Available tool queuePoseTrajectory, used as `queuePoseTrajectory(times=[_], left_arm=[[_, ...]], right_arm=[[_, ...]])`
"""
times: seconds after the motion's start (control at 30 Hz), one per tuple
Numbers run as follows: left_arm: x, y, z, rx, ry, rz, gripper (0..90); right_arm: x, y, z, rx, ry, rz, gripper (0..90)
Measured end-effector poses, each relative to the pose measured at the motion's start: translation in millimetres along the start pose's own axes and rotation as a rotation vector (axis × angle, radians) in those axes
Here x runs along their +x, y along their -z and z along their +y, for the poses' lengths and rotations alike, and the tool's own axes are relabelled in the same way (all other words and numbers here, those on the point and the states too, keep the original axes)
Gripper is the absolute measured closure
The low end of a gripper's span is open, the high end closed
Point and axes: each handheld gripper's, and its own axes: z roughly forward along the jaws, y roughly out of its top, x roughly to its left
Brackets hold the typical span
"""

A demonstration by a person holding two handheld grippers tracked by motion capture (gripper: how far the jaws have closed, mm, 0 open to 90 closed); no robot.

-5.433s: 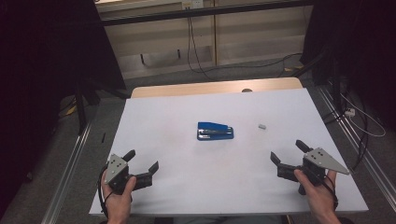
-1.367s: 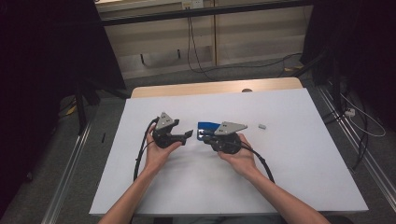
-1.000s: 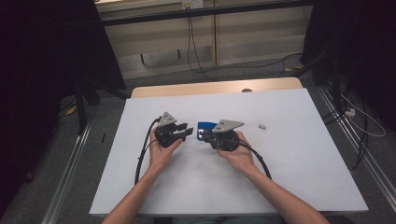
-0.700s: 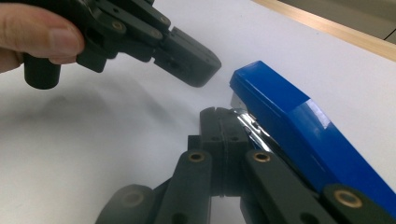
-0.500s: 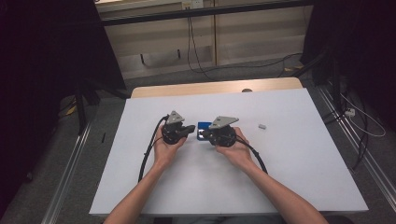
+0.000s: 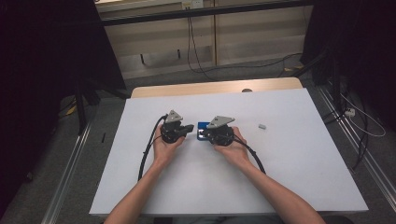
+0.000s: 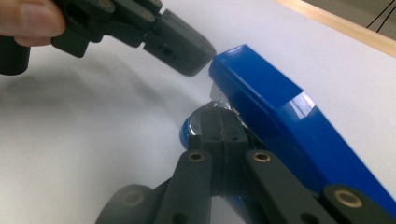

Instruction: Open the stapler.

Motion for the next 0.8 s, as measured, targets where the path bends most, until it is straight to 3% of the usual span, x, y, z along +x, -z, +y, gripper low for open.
queuePoseTrajectory(times=[0.53, 0.63, 0.8], left_arm=[[-6.9, -5.8, 2.8, 0.009, -0.028, -0.029, 90.0], [-7.5, -6.1, 4.2, 0.005, -0.019, -0.024, 90.0], [-12.0, -7.9, 4.9, 0.013, -0.046, -0.009, 90.0]], right_arm=[[-1.9, -4.1, -2.5, 0.015, -0.008, 0.001, 90.0], [-1.7, -4.0, -2.8, 0.013, -0.014, 0.001, 90.0], [-2.7, -4.0, -2.9, 0.013, -0.015, 0.006, 90.0]])
